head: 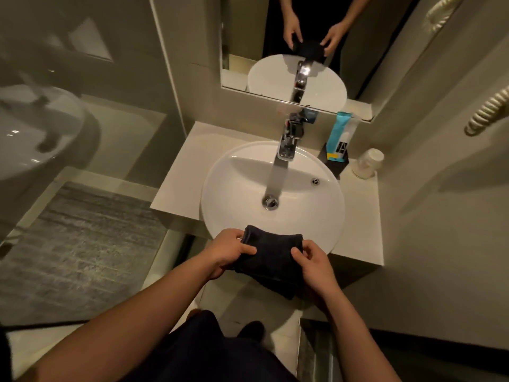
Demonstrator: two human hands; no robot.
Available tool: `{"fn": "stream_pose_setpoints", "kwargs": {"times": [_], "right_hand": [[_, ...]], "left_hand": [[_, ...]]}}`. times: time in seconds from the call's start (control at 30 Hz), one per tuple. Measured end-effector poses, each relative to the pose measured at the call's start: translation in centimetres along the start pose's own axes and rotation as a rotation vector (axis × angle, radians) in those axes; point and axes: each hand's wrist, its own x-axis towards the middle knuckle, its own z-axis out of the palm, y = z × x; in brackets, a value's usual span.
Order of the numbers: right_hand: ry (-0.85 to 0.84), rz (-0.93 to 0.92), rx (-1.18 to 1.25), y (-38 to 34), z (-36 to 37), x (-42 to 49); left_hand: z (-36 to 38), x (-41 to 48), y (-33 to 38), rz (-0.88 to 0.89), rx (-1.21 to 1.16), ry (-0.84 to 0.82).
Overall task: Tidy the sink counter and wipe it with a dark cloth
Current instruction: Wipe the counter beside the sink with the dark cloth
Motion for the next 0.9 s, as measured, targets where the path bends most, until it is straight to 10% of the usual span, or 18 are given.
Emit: {"fn": "stream_pose_setpoints", "kwargs": {"times": [0.57, 0.73, 0.9], "right_hand": [[0.364, -0.084, -0.788, 3.8, 5.5, 0.3], [0.115, -0.366, -1.055, 5.5, 3.9, 0.9], [-0.024, -0.372, -1.297, 6.1, 3.8, 1.1]], "left_hand": [[-0.2, 0.8, -4.6, 0.312, 0.826, 0.416], [-1.3, 1.1, -5.3, 0.709, 1.299, 0.134], [-1.7, 2.6, -6.2, 0.669, 1.558, -0.025]]}}
